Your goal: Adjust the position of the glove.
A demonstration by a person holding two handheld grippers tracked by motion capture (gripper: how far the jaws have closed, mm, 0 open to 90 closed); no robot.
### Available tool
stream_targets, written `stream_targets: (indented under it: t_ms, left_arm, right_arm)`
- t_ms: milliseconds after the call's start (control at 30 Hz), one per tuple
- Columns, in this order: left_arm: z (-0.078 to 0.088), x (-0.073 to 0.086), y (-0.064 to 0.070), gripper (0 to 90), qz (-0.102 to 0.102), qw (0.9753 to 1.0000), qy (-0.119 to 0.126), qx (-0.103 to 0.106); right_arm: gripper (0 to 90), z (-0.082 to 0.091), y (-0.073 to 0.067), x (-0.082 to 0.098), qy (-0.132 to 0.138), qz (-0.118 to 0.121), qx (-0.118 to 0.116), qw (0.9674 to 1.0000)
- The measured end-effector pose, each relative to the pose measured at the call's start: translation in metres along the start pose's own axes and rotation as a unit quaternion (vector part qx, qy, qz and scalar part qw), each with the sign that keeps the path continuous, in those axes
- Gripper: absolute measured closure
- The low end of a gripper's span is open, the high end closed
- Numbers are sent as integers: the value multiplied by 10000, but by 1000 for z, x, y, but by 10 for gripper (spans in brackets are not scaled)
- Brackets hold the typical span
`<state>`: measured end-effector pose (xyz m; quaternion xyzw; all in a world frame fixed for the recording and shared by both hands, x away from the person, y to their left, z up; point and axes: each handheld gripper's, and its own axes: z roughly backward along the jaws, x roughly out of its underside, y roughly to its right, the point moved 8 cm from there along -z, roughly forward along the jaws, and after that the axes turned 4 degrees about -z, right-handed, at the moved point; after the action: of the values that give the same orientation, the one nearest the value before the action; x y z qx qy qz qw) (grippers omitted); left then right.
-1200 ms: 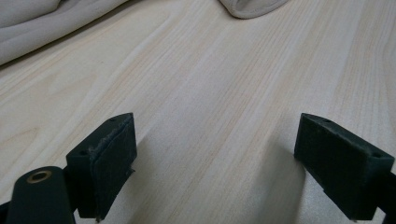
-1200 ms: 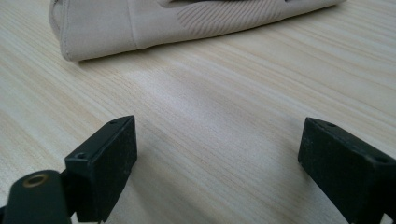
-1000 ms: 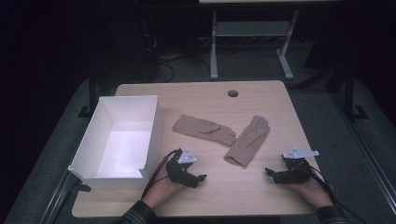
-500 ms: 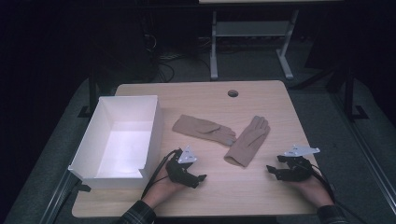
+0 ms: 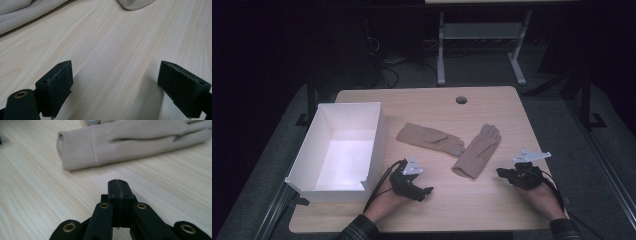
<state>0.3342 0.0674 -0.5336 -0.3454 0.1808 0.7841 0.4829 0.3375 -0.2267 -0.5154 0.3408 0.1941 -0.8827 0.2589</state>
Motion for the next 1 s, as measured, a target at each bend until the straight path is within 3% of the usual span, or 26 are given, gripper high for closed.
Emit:
stream_targets:
  t_ms: [667,1000]
  left_arm:
    - [0,0,1,122,25,10000,10,13]
    - [0,0,1,122,33,10000,16,6]
  right_arm:
    - [900,-19,-16,-29,114,206,-205,9995]
    - [900,-42,-38,-46,50,425,-458,9980]
